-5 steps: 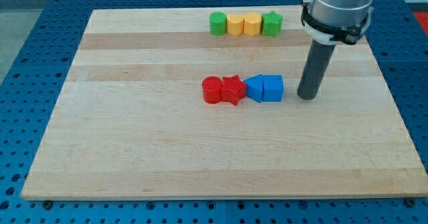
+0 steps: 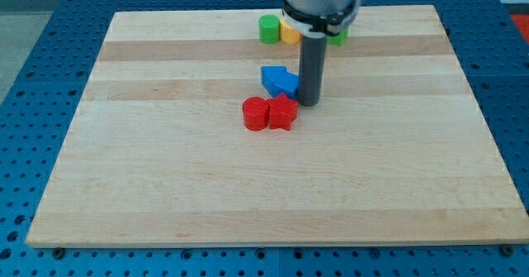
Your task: Slide the blue cube along with the blue triangle towards the center left
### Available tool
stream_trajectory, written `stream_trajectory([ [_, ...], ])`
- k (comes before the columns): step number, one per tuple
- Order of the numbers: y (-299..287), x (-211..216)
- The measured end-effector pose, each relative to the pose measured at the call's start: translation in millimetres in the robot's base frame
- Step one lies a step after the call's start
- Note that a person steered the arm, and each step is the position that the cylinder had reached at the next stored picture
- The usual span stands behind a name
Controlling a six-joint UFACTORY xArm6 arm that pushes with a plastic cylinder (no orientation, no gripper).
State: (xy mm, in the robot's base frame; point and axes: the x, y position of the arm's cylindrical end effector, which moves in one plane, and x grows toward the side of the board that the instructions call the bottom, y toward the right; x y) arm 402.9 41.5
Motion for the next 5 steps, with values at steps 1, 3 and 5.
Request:
stream_trajectory([
  [1, -21, -27],
  [3, -59, -83],
  [5, -110, -80],
])
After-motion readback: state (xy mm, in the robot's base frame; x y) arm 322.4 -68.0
